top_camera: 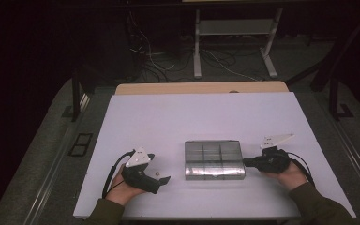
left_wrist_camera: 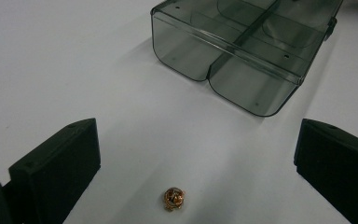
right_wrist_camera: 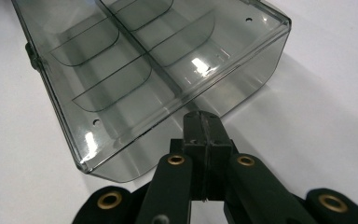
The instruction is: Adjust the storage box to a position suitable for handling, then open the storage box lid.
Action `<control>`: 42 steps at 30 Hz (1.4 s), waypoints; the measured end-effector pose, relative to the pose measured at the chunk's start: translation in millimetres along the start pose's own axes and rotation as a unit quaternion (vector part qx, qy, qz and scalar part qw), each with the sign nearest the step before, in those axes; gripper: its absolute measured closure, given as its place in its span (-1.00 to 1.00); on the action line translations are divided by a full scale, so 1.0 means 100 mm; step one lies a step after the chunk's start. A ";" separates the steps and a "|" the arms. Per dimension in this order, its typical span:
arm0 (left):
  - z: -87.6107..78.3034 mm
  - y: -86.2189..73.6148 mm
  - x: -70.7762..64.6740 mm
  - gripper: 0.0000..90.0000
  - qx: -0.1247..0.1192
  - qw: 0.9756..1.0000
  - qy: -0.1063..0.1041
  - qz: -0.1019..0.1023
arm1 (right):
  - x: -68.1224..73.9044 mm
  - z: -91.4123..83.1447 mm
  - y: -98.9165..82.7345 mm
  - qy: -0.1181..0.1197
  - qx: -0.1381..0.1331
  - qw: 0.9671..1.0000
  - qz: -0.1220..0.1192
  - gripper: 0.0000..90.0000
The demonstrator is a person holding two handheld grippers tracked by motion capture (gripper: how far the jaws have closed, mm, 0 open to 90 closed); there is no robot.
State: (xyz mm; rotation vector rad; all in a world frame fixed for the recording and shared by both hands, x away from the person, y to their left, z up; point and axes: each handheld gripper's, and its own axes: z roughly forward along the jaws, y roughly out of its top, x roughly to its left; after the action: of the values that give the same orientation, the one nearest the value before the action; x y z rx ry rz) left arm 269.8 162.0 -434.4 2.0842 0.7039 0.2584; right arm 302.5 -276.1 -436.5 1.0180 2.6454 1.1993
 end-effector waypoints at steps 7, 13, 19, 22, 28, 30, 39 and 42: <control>0.00 0.00 0.00 -1.00 0.001 1.000 0.000 0.002 | 0.02 0.04 0.03 0.002 0.001 1.000 -0.005 0.99; 0.01 0.00 0.00 -1.00 -0.002 1.000 -0.001 0.000 | 0.06 0.08 0.06 0.005 0.000 1.000 -0.008 0.99; 0.00 0.00 0.01 -1.00 -0.002 1.000 -0.001 0.000 | 0.08 0.11 0.08 0.009 0.001 1.000 -0.010 0.99; 0.00 0.00 0.01 -1.00 -0.001 1.000 0.000 0.001 | 0.07 0.07 0.08 0.010 -0.007 1.000 -0.008 0.99; -0.01 0.00 0.01 -1.00 -0.002 1.000 0.001 0.000 | 0.03 -0.09 0.09 0.019 -0.056 0.998 0.009 0.97; -0.01 0.00 0.00 -1.00 -0.002 1.000 0.002 -0.002 | 0.04 -0.12 0.09 0.023 -0.062 0.998 0.014 0.95; -0.01 -0.01 0.01 -1.00 -0.004 1.000 -0.001 -0.006 | 0.13 -0.24 0.12 0.047 -0.107 0.993 0.002 0.58; -0.02 -0.01 0.00 -1.00 -0.003 1.000 -0.001 -0.003 | 0.19 -0.23 0.14 0.053 -0.109 0.993 -0.004 0.36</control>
State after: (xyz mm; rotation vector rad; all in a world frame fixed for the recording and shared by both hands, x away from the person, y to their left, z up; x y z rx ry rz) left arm 268.8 163.9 -434.4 2.0751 0.7076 0.2540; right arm 287.7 -273.0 -406.9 0.9302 2.5174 1.5384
